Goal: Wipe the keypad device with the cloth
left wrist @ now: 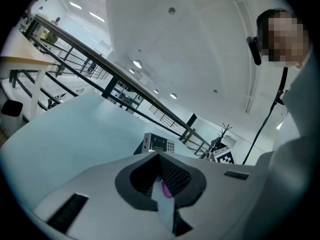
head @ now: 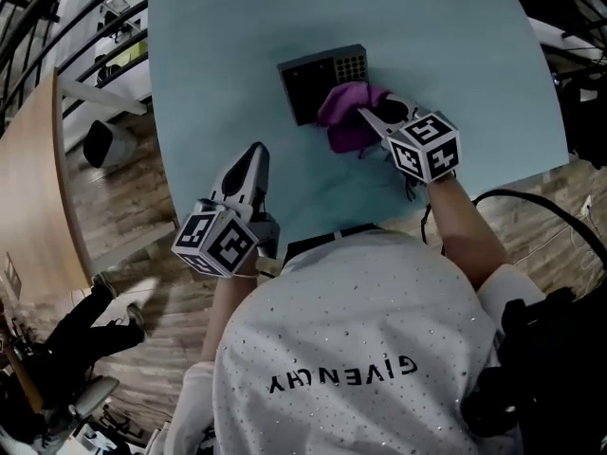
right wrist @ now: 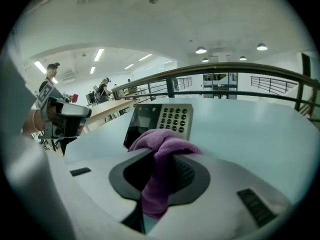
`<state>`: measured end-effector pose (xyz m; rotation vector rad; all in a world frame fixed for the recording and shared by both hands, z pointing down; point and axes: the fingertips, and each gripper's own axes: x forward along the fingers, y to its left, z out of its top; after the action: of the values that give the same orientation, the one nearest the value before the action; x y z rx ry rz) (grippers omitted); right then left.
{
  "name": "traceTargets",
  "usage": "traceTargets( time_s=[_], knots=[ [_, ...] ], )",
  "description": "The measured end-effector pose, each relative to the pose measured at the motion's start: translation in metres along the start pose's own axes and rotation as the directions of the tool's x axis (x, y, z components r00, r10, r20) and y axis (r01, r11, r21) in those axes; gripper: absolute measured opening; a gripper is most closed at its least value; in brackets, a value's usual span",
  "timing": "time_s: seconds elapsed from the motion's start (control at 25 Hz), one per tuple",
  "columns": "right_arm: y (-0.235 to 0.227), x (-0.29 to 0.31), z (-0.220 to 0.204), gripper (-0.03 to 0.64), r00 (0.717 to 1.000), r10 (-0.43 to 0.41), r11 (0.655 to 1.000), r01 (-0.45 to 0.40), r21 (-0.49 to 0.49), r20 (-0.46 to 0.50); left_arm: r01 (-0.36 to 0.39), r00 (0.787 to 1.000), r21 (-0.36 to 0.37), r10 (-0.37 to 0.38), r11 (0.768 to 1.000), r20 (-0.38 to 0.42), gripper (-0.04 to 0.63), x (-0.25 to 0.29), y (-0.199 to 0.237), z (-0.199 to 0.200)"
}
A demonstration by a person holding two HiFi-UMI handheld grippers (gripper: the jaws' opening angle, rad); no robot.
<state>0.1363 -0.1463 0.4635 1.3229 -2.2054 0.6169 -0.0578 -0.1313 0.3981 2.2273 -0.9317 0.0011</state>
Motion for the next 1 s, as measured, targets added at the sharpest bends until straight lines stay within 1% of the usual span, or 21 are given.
traceTargets(
  time_s=[0.04, 0.12, 0.2, 0.32, 0.36, 0.44, 0.52, 0.6, 0.68, 0.8, 0.92, 1.0],
  knots=[
    [-0.007, -0.003, 0.0, 0.071, 1.0, 0.005, 1.0, -0.005, 0.011, 0.013, -0.018, 1.0, -0.012, 0.018, 1.0, 0.025, 0.0, 0.0, -0.002, 0.001],
    [-0.017, -0.007, -0.003, 0.071, 1.0, 0.01, 0.999, -0.011, 0.03, 0.029, -0.076, 0.994, -0.042, 0.079, 0.996, 0.075, 0.0, -0.003, -0.004, 0.007],
    [-0.028, -0.01, -0.007, 0.072, 0.999, 0.027, 0.999, -0.029, 0.046, 0.035, -0.137, 0.981, -0.075, 0.146, 0.988, 0.131, 0.0, -0.004, -0.009, 0.016],
    [-0.046, -0.015, -0.004, 0.072, 0.997, 0.058, 0.994, -0.063, 0.09, 0.056, -0.186, 0.954, -0.103, 0.205, 0.977, 0.219, 0.0, -0.007, -0.019, 0.028],
    [-0.05, -0.019, -0.002, 0.072, 0.995, 0.07, 0.991, -0.077, 0.107, 0.072, -0.204, 0.947, -0.101, 0.223, 0.974, 0.233, 0.0, -0.012, -0.022, 0.027],
    [-0.054, -0.026, 0.007, 0.072, 0.987, 0.108, 0.984, -0.124, 0.132, 0.116, -0.265, 0.933, -0.086, 0.278, 0.96, 0.229, 0.0, -0.026, -0.022, 0.018],
    [-0.062, -0.027, 0.029, 0.072, 0.977, 0.132, 0.975, -0.159, 0.155, 0.169, -0.34, 0.915, -0.069, 0.347, 0.938, 0.208, 0.0, -0.04, -0.018, 0.01],
    [-0.072, -0.021, 0.058, 0.072, 0.967, 0.133, 0.97, -0.172, 0.173, 0.215, -0.387, 0.896, -0.065, 0.391, 0.92, 0.208, 0.0, -0.05, -0.016, 0.01],
    [-0.079, -0.014, 0.075, 0.072, 0.964, 0.126, 0.964, -0.175, 0.199, 0.234, -0.402, 0.886, -0.082, 0.41, 0.912, 0.217, 0.0, -0.056, -0.018, 0.008],
    [-0.079, 0.001, 0.075, 0.072, 0.967, 0.136, 0.951, -0.188, 0.246, 0.214, -0.388, 0.888, -0.104, 0.402, 0.916, 0.224, 0.0, -0.059, -0.023, 0.009],
    [-0.065, 0.012, 0.064, 0.074, 0.971, 0.147, 0.943, -0.195, 0.271, 0.187, -0.385, 0.893, -0.069, 0.39, 0.92, 0.224, 0.0, -0.064, -0.026, 0.013],
    [-0.062, 0.011, 0.051, 0.075, 0.973, 0.151, 0.94, -0.195, 0.279, 0.173, -0.382, 0.894, -0.062, 0.386, 0.922, 0.226, 0.0, -0.065, -0.027, 0.008]
  ],
)
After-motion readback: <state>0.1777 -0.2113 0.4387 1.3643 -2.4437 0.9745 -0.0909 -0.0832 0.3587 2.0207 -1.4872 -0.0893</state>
